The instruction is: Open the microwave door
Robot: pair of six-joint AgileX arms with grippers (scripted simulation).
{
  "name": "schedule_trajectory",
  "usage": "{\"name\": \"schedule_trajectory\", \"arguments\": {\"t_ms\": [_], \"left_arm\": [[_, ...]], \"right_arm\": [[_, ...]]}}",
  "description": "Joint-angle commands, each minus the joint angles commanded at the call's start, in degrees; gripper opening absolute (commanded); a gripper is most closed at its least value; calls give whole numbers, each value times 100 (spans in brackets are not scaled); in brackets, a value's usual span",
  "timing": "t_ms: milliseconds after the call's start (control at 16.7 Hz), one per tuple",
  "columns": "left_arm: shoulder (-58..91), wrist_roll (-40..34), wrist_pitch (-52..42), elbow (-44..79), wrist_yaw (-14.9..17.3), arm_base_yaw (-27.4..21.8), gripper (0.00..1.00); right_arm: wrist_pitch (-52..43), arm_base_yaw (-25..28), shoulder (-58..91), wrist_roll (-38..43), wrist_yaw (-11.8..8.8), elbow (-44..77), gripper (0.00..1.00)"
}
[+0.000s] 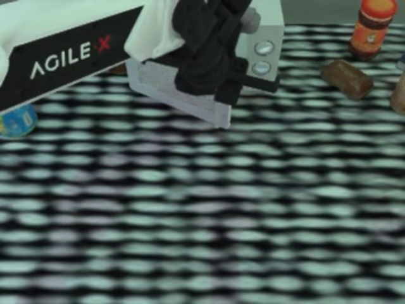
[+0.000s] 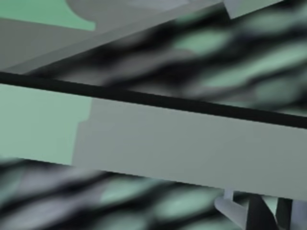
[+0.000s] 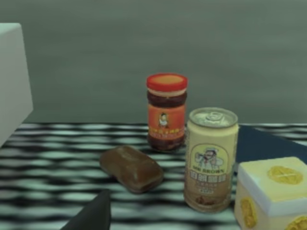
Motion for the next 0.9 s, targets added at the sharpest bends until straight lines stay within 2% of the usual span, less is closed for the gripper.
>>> {"name": "schedule_trajectory", "arguments": {"t_ms": [540,900], "left_arm": [[0,0,0,0,0,0,0],[-290,397,165,-428,217,88,0]], "right_arm": [[0,0,0,0,0,0,100],[0,0,0,0,0,0,100]]}}
